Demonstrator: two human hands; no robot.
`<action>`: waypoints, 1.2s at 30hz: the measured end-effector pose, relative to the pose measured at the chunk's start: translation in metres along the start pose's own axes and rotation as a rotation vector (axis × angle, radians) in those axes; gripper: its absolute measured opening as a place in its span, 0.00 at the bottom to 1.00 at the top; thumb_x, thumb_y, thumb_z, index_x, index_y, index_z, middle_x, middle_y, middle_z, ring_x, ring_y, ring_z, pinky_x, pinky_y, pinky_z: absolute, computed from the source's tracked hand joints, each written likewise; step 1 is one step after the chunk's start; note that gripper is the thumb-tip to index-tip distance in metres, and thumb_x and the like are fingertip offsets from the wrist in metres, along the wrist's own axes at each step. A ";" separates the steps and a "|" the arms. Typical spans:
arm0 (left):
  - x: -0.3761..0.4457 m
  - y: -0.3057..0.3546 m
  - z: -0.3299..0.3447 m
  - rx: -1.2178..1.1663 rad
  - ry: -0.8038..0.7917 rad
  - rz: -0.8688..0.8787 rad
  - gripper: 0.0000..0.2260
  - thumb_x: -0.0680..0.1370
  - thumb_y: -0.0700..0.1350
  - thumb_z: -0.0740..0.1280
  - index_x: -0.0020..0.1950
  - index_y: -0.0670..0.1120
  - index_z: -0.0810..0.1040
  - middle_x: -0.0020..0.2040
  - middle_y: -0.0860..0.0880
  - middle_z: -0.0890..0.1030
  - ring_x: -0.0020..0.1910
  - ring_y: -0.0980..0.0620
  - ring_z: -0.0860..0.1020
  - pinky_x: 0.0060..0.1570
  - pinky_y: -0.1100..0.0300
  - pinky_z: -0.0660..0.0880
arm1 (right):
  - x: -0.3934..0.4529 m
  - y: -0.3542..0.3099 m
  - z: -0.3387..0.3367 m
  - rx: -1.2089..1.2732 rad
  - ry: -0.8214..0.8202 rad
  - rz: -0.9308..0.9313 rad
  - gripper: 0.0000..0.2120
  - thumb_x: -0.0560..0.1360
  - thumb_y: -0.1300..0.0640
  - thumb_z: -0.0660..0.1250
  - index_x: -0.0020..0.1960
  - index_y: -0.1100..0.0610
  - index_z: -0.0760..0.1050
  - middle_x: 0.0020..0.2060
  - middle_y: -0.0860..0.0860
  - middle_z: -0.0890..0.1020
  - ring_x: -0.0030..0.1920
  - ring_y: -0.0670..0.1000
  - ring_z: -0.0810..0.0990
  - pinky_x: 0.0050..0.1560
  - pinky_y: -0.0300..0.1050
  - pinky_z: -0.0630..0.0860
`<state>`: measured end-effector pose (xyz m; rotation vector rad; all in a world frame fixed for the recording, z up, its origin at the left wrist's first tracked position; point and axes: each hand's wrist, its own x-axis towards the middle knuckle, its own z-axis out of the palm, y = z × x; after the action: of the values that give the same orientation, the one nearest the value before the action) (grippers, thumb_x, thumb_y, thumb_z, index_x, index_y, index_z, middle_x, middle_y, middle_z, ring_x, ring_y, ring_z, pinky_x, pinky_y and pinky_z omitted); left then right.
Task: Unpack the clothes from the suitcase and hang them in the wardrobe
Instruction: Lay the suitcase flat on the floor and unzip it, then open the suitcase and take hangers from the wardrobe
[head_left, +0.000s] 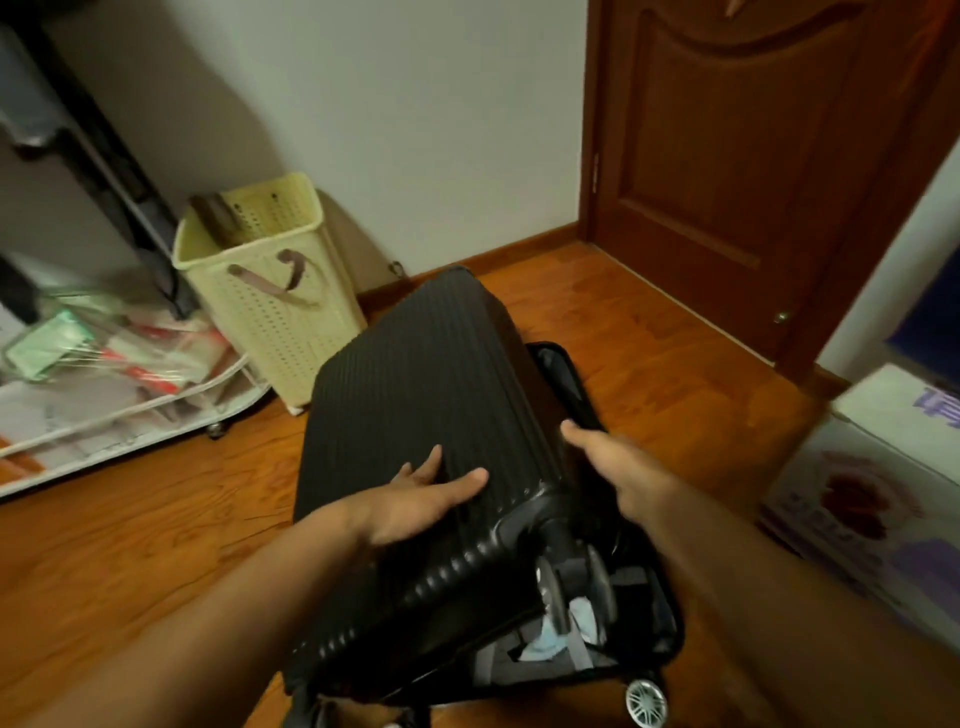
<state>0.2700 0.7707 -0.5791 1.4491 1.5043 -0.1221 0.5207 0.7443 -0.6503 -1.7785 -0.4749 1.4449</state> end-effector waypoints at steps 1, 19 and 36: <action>0.002 0.005 0.000 0.005 0.007 0.019 0.48 0.68 0.78 0.62 0.81 0.62 0.46 0.83 0.49 0.47 0.81 0.44 0.48 0.78 0.40 0.49 | 0.010 -0.009 -0.006 0.005 0.027 -0.034 0.50 0.54 0.29 0.77 0.68 0.55 0.74 0.62 0.56 0.81 0.58 0.60 0.82 0.59 0.61 0.78; -0.130 -0.112 -0.149 -0.739 0.016 0.248 0.26 0.76 0.60 0.71 0.73 0.58 0.74 0.70 0.44 0.76 0.66 0.37 0.77 0.57 0.35 0.77 | -0.131 -0.125 0.190 0.006 -0.522 -0.427 0.17 0.71 0.69 0.72 0.59 0.68 0.76 0.50 0.65 0.84 0.47 0.61 0.85 0.49 0.59 0.83; -0.064 -0.470 -0.064 -0.565 0.744 -0.315 0.10 0.74 0.49 0.67 0.55 0.51 0.79 0.50 0.47 0.84 0.47 0.48 0.82 0.47 0.52 0.80 | -0.112 0.170 0.594 -0.761 -0.614 -0.151 0.18 0.78 0.68 0.58 0.68 0.65 0.67 0.39 0.61 0.79 0.22 0.52 0.80 0.24 0.43 0.79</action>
<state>-0.1545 0.6390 -0.7564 0.8092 2.1294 0.6728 -0.1010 0.7570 -0.7351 -1.7325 -1.6138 1.8317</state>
